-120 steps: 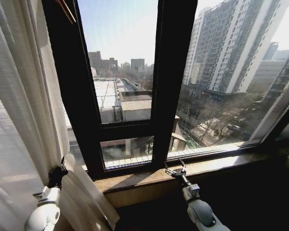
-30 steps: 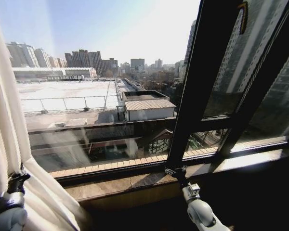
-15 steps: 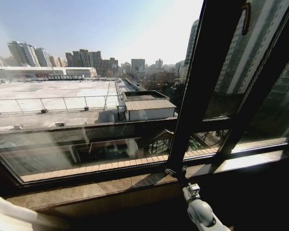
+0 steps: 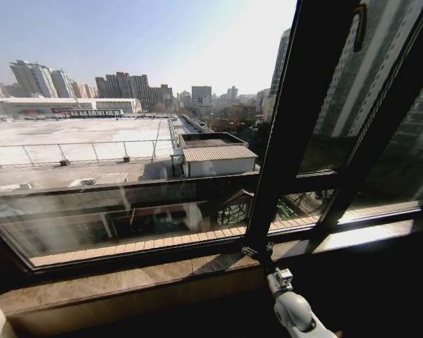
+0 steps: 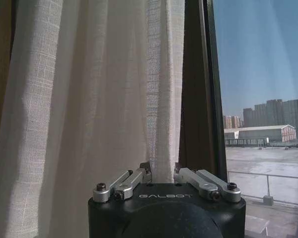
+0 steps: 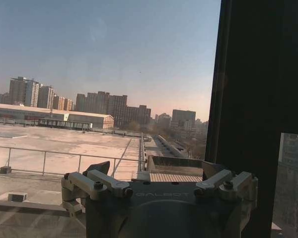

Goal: Open the curtains by pulling them apart, changing their state from closed to fully open.

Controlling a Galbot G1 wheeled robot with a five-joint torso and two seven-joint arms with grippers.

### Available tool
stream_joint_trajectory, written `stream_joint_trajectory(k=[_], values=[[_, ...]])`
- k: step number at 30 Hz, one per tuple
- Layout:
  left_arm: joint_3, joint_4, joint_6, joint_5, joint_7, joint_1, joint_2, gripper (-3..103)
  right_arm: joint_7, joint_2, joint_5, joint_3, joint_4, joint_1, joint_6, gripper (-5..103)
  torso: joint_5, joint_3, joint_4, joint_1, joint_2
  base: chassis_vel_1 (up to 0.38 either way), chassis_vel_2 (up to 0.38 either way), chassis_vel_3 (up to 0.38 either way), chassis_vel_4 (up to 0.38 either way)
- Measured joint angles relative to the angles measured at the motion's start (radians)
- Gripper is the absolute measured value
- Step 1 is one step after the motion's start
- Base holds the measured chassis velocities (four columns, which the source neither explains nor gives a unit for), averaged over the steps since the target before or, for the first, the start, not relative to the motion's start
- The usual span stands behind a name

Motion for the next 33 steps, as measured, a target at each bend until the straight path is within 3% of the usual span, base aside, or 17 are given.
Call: stream_joint_trajectory(k=[3, 5, 9, 13, 15, 17, 20, 21, 24, 26, 30, 33], values=[[-0.010, -0.135, 0.002, 0.022, -0.011, 0.069, -0.078, 30, 0.000, 0.000, 0.000, 0.000, 0.000, 0.000, 0.000, 100, 0.0001, 0.000, -0.0001, 0.000, 0.000, 0.000, 0.000, 0.000, 0.000], [-0.010, -0.176, 0.001, 0.028, -0.015, 0.089, -0.103, 30, 0.000, 0.000, 0.000, 0.000, 0.000, 0.000, 0.000, 100, -0.0001, 0.000, 0.0000, 0.000, 0.000, 0.000, 0.000, 0.000, 0.000], [0.008, -0.371, 0.001, 0.064, -0.052, 0.171, -0.222, 53, 0.000, 0.000, 0.000, 0.000, 0.000, 0.000, 0.000, 100, -0.0001, 0.000, 0.0001, 0.000, 0.000, 0.000, 0.000, 0.000, 0.000], [0.037, -0.501, 0.005, 0.088, -0.094, 0.215, -0.290, 64, 0.000, 0.000, 0.000, 0.000, 0.000, 0.000, 0.000, 100, 0.0001, 0.000, 0.0000, 0.000, 0.000, 0.000, 0.000, 0.000, 0.000], [0.063, -0.560, 0.003, 0.112, -0.105, 0.233, -0.321, 75, 0.000, 0.000, 0.000, 0.000, 0.000, 0.000, 0.000, 100, 0.0003, 0.000, -0.0001, 0.000, 0.000, 0.000, 0.000, 0.000, 0.000], [0.079, -0.577, -0.007, 0.124, -0.105, 0.241, -0.331, 75, 0.000, 0.000, 0.000, 0.000, 0.000, 0.000, 0.000, 100, 0.0002, 0.000, -0.0001, 0.000, 0.000, 0.000, 0.000, 0.000, 0.000], [0.164, -0.612, -0.072, 0.091, -0.021, 0.284, -0.336, 91, 0.000, 0.000, 0.000, 0.000, 0.000, 0.000, 0.000, 100, 0.0001, 0.000, 0.0000, 0.000, 0.000, 0.000, 0.000, 0.000, 0.000], [0.164, -0.612, -0.072, 0.091, -0.021, 0.284, -0.336, 91, 0.000, 0.000, 0.000, 0.000, 0.000, 0.000, 0.000, 100, 0.0001, 0.000, 0.0000, 0.000, 0.000, 0.000, 0.000, 0.000, 0.000], [0.261, -0.641, -0.108, 0.015, 0.078, 0.321, -0.333, 98, 0.000, 0.000, 0.000, 0.000, 0.000, 0.000, 0.000, 100, -0.0001, 0.000, -0.0001, 0.000, 0.000, 0.000, 0.000, 0.000, 0.000], [0.323, -0.649, -0.112, -0.025, 0.144, 0.327, -0.338, 100, 0.000, 0.000, 0.000, 0.000, 0.000, 0.000, 0.000, 100, -0.0001, 0.000, -0.0001, 0.000, 0.000, 0.000, 0.000, 0.000, 0.000], [0.353, -0.649, -0.107, -0.056, 0.198, 0.315, -0.347, 100, 0.000, 0.000, 0.000, 0.000, 0.000, 0.000, 0.000, 100, -0.0001, 0.000, -0.0003, 0.000, 0.000, 0.000, 0.000, 0.000, 0.000], [0.364, -0.651, -0.057, -0.076, 0.257, 0.308, -0.368, 100, 0.000, 0.000, 0.000, 0.000, 0.000, 0.000, 0.000, 100, -0.0002, 0.000, 0.0000, 0.000, 0.000, 0.000, 0.000, 0.000, 0.000]])
